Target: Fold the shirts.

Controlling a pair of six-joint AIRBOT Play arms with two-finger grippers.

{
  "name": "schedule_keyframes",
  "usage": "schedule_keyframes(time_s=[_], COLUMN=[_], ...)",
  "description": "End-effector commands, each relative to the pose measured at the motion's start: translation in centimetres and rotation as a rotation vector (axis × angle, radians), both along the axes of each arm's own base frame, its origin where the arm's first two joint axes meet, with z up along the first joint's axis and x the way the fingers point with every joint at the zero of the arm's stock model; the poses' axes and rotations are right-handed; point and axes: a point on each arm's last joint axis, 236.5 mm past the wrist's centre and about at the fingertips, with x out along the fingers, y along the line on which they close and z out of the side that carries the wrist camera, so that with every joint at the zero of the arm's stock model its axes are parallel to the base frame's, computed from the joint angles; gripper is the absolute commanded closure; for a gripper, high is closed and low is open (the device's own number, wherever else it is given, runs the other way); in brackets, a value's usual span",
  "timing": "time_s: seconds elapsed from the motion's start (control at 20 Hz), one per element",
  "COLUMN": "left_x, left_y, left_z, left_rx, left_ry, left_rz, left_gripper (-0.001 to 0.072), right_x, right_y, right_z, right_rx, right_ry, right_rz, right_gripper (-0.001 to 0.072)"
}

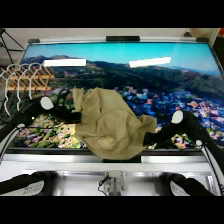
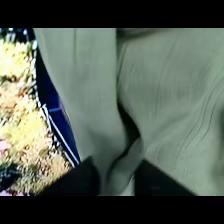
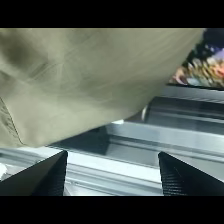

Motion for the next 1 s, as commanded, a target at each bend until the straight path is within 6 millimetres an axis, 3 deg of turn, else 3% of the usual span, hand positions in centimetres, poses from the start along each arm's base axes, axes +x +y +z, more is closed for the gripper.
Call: schedule_keyframes(time_s=[0.0,0.05,0.15,0.2,0.3,0.35,0.4,0.45,0.6,0.65,0.75,0.85,0.95], left_x=[0.5,0.5,0.5,0.5,0.6,0.7,0.7,0.7,1.9,2.9,5.5,7.4,6.5], left_y=[-0.2,-0.2,-0.2,-0.2,-0.2,-0.2,-0.2,-0.2,-0.1,-0.1,0.7,2.2,3.4], left_z=[0.0,0.0,0.0,0.1,0.3,0.4,0.5,0.7,3.0,4.9,11.6,22.2,36.9], left_rx=[-0.006,-0.006,-0.005,-0.005,-0.006,-0.007,-0.007,-0.006,-0.001,0.005,0.048,0.11,0.103], left_ry=[-0.024,-0.024,-0.029,-0.035,-0.041,-0.045,-0.051,-0.061,-0.143,-0.211,-0.397,-0.65,-0.984], left_rz=[-0.003,-0.004,-0.012,-0.024,-0.024,-0.024,-0.029,-0.045,-0.085,-0.108,-0.14,-0.144,-0.098], left_gripper=[0.0613,0.0657,0.0657,0.0656,0.0657,0.0656,0.0656,0.0657,0.0658,0.0658,0.0658,0.0658,0.0657], right_x=[0.5,0.8,1.7,2.3,3.5,4.0,4.4,4.7,5.6,6.6,10.3,14.5,16.3], right_y=[1.4,1.6,2.0,2.2,2.3,2.4,2.5,2.6,3.6,3.9,4.1,3.5,2.6], right_z=[-1.6,-1.9,-2.4,-2.4,-2.5,-2.5,-2.5,-2.4,-0.5,1.1,7.0,16.8,30.8], right_rx=[0.042,0.048,0.061,0.068,0.07,0.07,0.076,0.084,0.147,0.168,0.199,0.185,0.169], right_ry=[-0.031,-0.042,-0.075,-0.096,-0.135,-0.15,-0.164,-0.17,-0.234,-0.291,-0.505,-0.815,-1.199], right_rz=[-0.1,-0.128,-0.173,-0.191,-0.235,-0.252,-0.264,-0.27,-0.186,-0.142,-0.05,-0.002,0.009], right_gripper=[0.0031,0.0031,0.0032,0.007,0.0239,0.037,0.0546,0.0642,0.0645,0.0646,0.0646,0.0646,0.0645])
